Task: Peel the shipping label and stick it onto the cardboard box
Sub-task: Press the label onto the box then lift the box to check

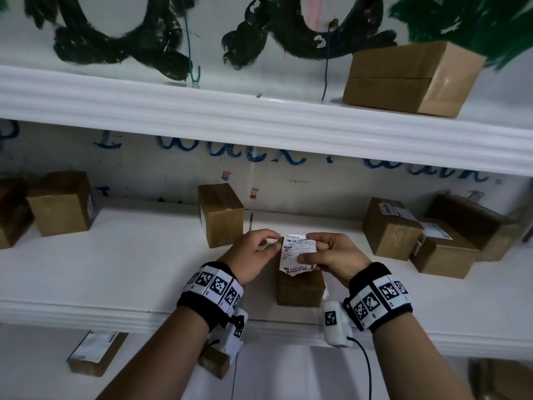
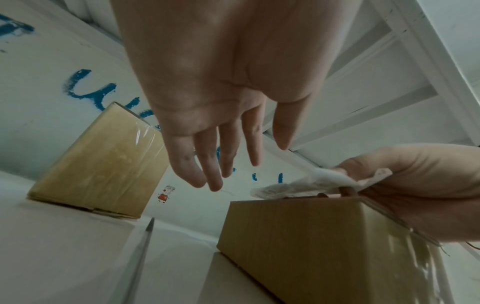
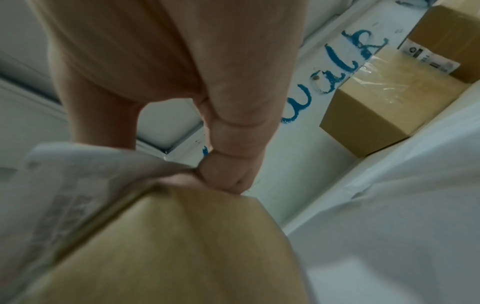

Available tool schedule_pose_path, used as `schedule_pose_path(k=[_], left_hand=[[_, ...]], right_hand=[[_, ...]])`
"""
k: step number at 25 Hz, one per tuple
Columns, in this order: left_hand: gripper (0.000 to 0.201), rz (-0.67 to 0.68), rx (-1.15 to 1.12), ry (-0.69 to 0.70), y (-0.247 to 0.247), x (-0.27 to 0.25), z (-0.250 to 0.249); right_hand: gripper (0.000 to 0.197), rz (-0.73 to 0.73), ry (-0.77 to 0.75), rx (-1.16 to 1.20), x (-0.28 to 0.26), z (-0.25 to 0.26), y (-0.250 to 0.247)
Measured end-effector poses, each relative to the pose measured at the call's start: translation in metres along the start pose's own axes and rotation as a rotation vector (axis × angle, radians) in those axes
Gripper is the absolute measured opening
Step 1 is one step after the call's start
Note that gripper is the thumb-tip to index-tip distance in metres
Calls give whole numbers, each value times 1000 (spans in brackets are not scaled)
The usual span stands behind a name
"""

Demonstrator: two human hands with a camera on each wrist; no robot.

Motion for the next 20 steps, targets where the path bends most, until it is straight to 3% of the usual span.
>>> schedule_pose_path(k=[7,13,18,20], left_hand=[[40,84,18,-19,9,4,4],[49,249,-8,-100,28,1,0],[72,265,25,-120,27,2,-1],[65,283,57,-136,29,6,1]], right_hand=[[62,-18,25,-5,3,-7,-7],[70,38,17,-46,7,-9,-4],[79,57,36,-118,11,-10,-3],[80,66,32,-143,13,-11,-3]])
Point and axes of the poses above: each hand's wrist, its own x-axis towards the middle knuckle, its own y-axis out of the palm, z = x × y, the point moved 7 cm from there along x, towards the middle knuckle, and after that the axes turned 1 degree about -z, right-handed, at the moved point
